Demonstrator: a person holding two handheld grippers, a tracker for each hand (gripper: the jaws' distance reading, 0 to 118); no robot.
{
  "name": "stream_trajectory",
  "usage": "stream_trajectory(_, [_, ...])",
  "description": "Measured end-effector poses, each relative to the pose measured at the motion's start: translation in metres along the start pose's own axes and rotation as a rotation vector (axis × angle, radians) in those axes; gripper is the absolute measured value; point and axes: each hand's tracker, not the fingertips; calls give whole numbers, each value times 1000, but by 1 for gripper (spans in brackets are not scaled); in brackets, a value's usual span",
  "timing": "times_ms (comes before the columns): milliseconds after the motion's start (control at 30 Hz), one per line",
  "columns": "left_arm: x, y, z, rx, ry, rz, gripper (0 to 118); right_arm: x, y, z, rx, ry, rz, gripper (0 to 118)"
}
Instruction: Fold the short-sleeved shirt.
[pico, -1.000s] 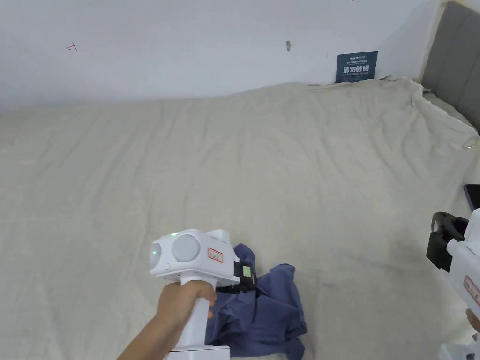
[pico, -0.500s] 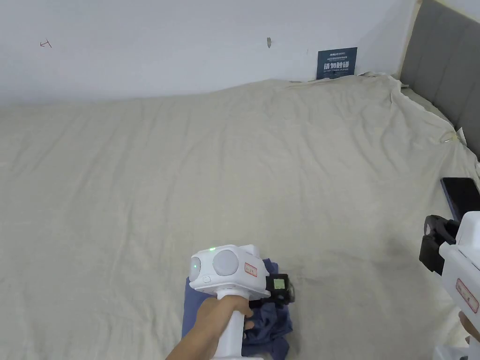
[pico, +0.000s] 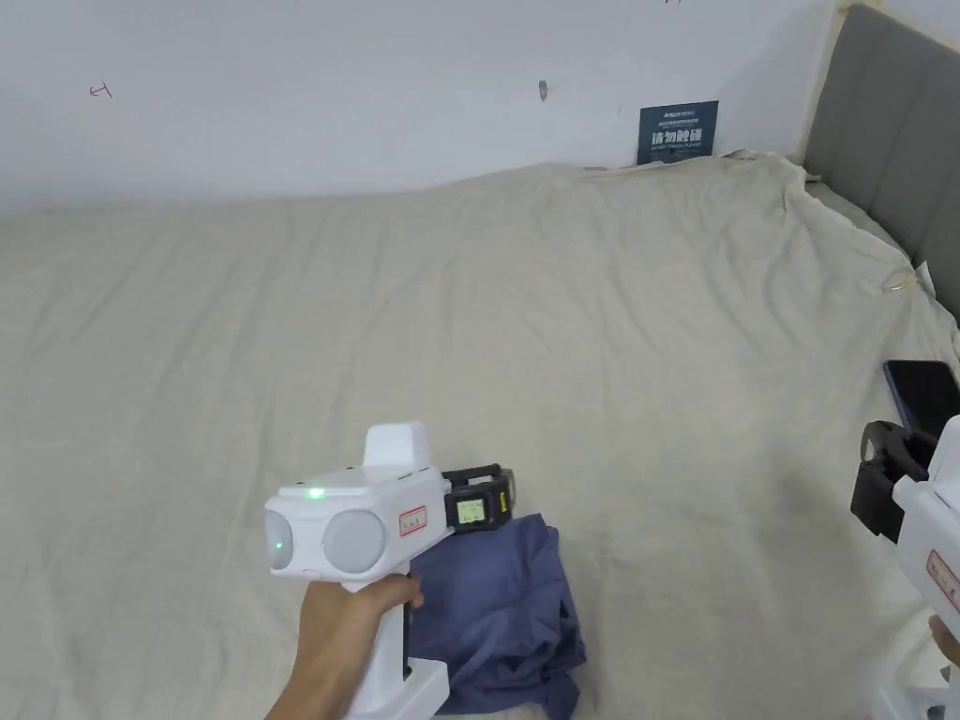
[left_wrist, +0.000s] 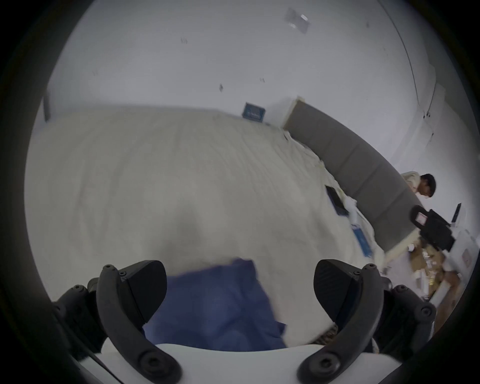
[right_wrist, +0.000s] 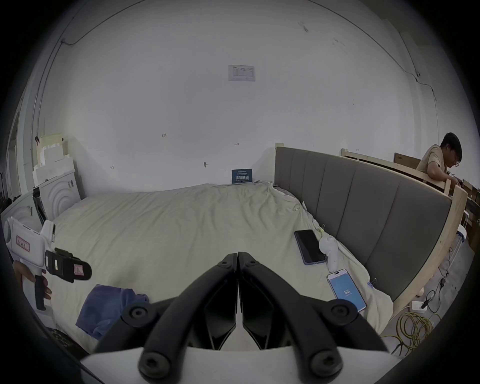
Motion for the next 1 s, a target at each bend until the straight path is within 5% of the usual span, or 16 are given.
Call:
stream_trajectory(133, [-7, -27, -7, 48, 76, -81, 27, 0, 1, 2, 3, 1, 1, 0])
stream_trajectory(233, [-8, -53, -17, 36, 81, -104, 0, 0, 0, 2, -1, -1, 0, 0])
stream_trajectory(1000, [99, -145, -79, -112, -101, -205, 0, 35, -11, 12, -32, -61, 9, 0])
